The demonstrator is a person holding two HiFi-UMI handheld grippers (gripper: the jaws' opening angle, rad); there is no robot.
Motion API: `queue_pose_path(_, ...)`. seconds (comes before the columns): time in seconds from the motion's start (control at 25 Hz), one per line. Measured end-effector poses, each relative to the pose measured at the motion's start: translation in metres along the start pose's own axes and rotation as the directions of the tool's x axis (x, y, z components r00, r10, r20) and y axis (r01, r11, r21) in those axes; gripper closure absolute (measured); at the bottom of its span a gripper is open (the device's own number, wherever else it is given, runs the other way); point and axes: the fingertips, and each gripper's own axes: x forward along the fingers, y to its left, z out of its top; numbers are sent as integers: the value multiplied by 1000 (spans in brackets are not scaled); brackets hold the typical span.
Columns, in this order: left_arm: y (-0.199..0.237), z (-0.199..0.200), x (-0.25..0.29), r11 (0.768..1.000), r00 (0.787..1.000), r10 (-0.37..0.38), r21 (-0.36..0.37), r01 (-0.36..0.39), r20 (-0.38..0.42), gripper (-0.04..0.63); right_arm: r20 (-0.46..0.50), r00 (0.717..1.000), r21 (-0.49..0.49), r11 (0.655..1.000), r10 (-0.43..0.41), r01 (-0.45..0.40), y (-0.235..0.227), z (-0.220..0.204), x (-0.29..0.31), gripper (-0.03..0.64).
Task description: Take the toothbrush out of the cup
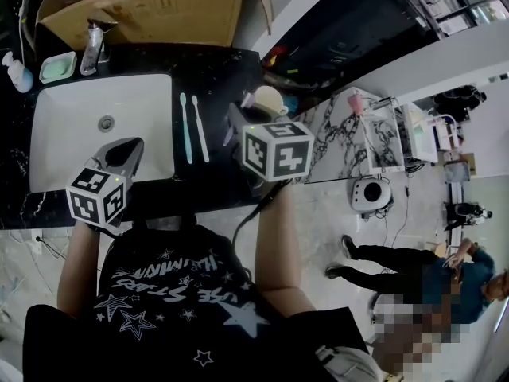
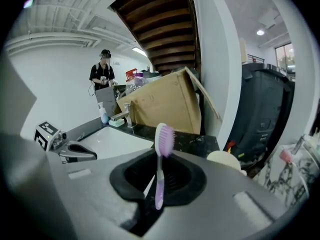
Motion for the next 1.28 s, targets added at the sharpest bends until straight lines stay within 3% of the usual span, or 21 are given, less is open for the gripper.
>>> queue_pose_path(0.28,1,-3,-3,1000,1000,-1,-7,1,-8,586,-95,994,96,994,59,-49,6,-33,23,580)
queue_pose_path(0.72,12,-8,-12,1000,1000,21,-23,-22,-13,586,-20,999,331,943,-39,43,-11,-47,63,584)
queue_pose_path(1.28,42,-9,-16,1000,1000,12,-19,-13,-26,586,-170,975,309,932,-142,189,-24,-84,103,584)
